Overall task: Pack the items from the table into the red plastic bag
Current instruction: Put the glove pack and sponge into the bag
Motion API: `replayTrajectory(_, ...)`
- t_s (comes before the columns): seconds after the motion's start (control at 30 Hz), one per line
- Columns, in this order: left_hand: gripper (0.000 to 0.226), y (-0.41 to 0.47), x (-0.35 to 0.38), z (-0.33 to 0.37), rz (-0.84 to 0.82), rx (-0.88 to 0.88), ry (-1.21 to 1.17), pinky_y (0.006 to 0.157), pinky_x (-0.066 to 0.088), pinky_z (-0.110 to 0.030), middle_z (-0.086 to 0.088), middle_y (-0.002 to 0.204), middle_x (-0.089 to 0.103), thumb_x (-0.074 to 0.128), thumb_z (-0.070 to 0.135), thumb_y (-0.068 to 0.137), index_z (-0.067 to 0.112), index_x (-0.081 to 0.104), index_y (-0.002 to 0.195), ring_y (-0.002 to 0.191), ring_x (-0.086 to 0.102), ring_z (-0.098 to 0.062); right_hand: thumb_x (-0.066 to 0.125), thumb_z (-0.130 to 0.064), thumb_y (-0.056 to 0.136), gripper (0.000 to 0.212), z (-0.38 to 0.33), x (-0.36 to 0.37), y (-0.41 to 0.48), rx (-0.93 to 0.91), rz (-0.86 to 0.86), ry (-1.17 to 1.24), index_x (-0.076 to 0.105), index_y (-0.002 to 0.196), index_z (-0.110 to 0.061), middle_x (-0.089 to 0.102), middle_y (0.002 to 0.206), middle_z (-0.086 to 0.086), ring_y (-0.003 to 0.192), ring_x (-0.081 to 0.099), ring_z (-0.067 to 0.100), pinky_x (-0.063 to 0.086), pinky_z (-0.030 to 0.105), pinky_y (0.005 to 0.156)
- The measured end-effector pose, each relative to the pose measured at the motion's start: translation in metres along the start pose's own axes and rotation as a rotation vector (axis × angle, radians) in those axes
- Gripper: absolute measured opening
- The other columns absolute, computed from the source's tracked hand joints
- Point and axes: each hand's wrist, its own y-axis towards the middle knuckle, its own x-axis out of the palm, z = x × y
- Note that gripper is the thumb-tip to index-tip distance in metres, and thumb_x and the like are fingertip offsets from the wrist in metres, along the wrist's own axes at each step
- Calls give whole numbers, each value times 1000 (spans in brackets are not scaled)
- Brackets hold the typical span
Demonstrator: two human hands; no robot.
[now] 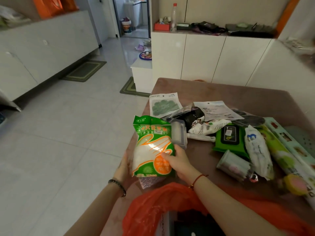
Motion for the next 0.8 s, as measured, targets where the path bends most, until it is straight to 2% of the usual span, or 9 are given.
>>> replayTrajectory(0.13,57,-22,6,-4,-73,88,165,51,44,-19,-8,66,59,43,73,68,19,57,76,51,55,-14,61,-3,83,22,-7,-10,-15,-71,21,116,56,98,-18,63,102,8,98,61,26,51,38,84)
replayTrajectory(0.23,50,-35,11,1,-219,157,91,36,38,-11,5,43,55,41,66,72,17,49,76,34,48,-4,58,2,84,25,-24,-18,-30,-143,43,266,57,106,-10,65,95,7,90,61,24,51,37,81)
replayTrajectory(0.3,69,-44,15,8,-292,242,107,46,48,-16,5,65,65,63,72,51,19,55,94,56,58,-7,55,2,86,29,-42,-26,-45,-195,28,329,55,111,-10,65,96,3,91,61,22,50,38,86)
replayTrajectory(0.37,100,-58,18,18,-385,326,102,55,55,-26,-2,98,61,79,68,28,19,52,111,87,57,-14,54,2,87,28,-62,-35,-65,-265,7,351,54,111,-12,64,99,2,93,61,20,50,37,88)
replayTrajectory(0.47,118,-87,28,34,-526,356,122,61,57,-31,-3,117,55,81,63,30,17,39,130,105,56,-16,53,1,87,36,-83,-48,-101,-374,16,366,49,122,-5,63,107,6,97,61,19,51,34,88)
replayTrajectory(0.57,101,-118,45,40,-649,385,177,60,58,-29,-1,113,61,79,58,44,20,39,129,93,67,-15,62,1,79,42,-97,-62,-141,-434,22,399,51,119,-9,67,103,3,93,65,15,55,30,80)
replayTrajectory(0.67,37,-141,55,31,-653,409,225,48,56,-25,-2,110,60,61,23,81,25,48,115,85,66,-14,84,-15,43,69,-100,-83,-179,-436,-59,459,57,106,-12,75,87,-1,82,71,14,58,27,65)
replayTrajectory(0.7,28,-149,57,27,-647,395,250,44,56,-23,-1,106,60,55,13,86,27,49,109,78,67,-11,86,-18,39,75,-97,-89,-189,-405,-83,478,57,107,-12,75,88,1,82,71,16,57,28,64)
replayTrajectory(0.8,32,-156,56,4,-664,396,408,39,52,-20,1,94,64,56,4,83,29,50,102,60,67,-8,72,-20,66,51,-86,-100,-214,-289,-77,495,57,115,-12,75,92,5,84,71,21,58,32,65)
